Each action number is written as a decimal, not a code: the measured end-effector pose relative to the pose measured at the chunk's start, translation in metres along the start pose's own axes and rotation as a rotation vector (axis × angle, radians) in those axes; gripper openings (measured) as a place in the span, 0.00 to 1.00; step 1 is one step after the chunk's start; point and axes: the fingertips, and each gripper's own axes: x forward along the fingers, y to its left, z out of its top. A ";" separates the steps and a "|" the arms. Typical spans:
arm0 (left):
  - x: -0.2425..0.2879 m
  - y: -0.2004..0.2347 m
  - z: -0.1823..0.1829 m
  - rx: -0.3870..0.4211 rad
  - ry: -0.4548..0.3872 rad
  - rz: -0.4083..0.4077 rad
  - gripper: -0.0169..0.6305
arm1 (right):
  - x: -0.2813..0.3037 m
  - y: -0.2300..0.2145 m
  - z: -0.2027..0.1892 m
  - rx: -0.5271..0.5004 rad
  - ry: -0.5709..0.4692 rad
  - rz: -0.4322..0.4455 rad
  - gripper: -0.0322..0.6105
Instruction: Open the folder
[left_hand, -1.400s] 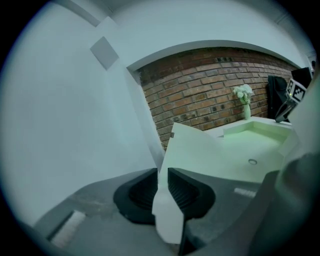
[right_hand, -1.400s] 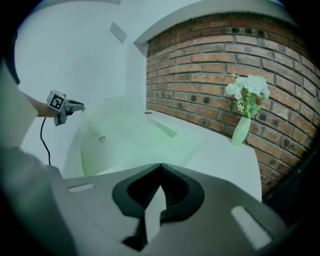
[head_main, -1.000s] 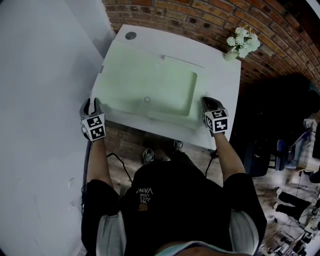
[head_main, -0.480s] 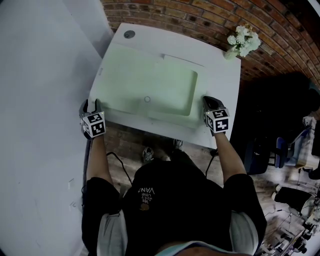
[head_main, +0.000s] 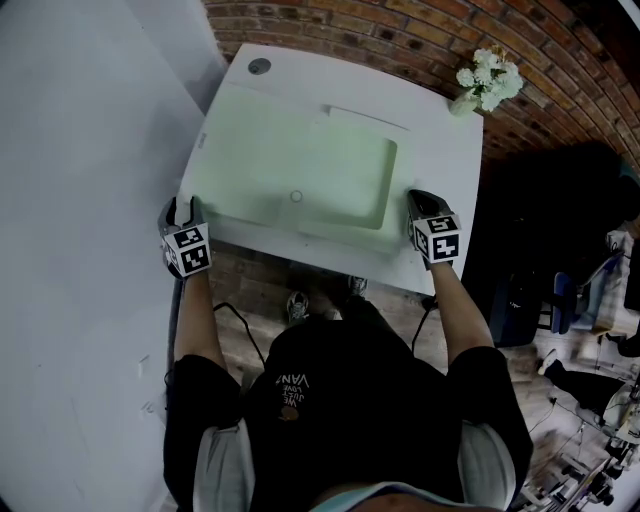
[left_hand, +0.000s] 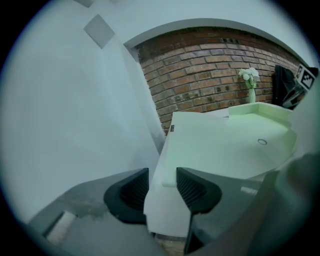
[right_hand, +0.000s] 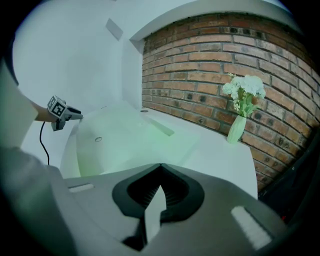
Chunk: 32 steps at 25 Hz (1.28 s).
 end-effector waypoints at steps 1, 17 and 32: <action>-0.002 0.001 0.002 0.000 -0.010 0.000 0.28 | 0.000 0.000 0.000 -0.002 0.001 -0.002 0.05; -0.046 -0.006 0.042 0.022 -0.127 -0.017 0.28 | -0.005 0.008 0.011 0.017 -0.056 -0.023 0.05; -0.078 -0.013 0.079 0.057 -0.246 -0.045 0.31 | -0.028 0.020 0.016 0.052 -0.115 -0.013 0.05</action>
